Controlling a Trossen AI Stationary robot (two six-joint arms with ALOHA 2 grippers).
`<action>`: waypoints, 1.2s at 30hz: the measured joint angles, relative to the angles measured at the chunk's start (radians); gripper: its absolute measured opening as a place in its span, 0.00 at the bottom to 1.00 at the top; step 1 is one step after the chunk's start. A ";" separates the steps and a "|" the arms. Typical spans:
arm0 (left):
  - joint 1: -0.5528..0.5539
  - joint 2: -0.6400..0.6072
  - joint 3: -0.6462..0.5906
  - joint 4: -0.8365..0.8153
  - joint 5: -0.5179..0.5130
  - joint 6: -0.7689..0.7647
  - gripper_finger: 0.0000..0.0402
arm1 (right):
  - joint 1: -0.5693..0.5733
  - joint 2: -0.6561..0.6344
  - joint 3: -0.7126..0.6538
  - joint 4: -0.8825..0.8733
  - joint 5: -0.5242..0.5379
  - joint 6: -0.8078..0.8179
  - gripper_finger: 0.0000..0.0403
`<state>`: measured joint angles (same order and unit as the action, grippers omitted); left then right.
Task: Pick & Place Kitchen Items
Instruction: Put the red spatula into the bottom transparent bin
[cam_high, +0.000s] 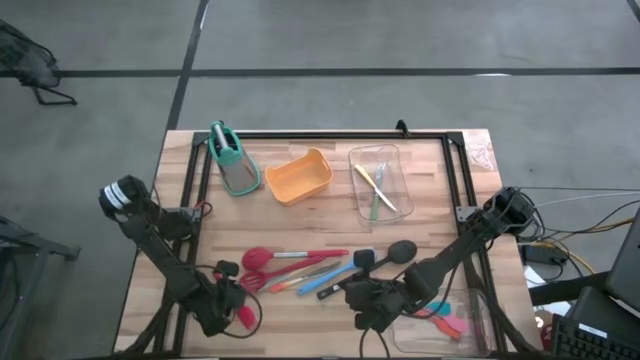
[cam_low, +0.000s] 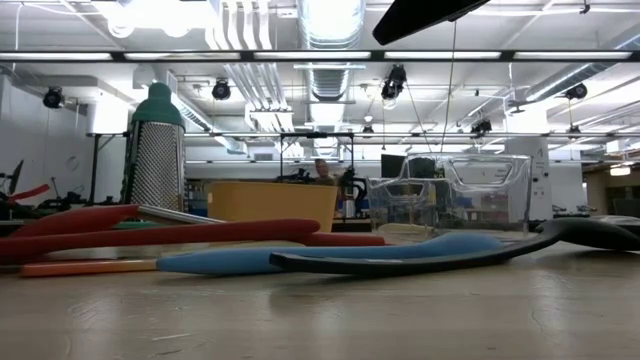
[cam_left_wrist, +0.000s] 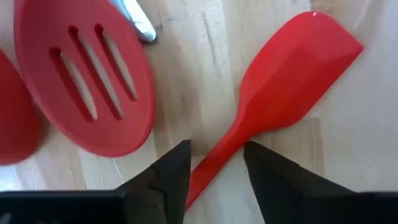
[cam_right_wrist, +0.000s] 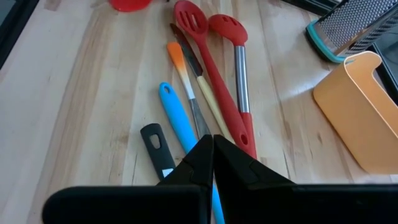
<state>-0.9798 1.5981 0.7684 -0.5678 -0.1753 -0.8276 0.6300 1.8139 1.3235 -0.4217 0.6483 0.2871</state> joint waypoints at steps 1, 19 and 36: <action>0.000 0.008 0.002 0.007 -0.002 0.001 0.41 | 0.000 0.000 0.000 0.002 0.000 0.000 0.02; 0.010 0.111 0.021 0.208 -0.061 0.125 0.06 | 0.000 0.000 0.000 0.013 0.000 -0.011 0.02; 0.033 -0.037 0.105 0.202 -0.227 0.300 0.00 | 0.000 0.000 -0.004 0.016 0.000 -0.010 0.02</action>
<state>-0.9470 1.5609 0.8733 -0.3661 -0.4019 -0.5274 0.6296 1.8141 1.3197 -0.4054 0.6483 0.2770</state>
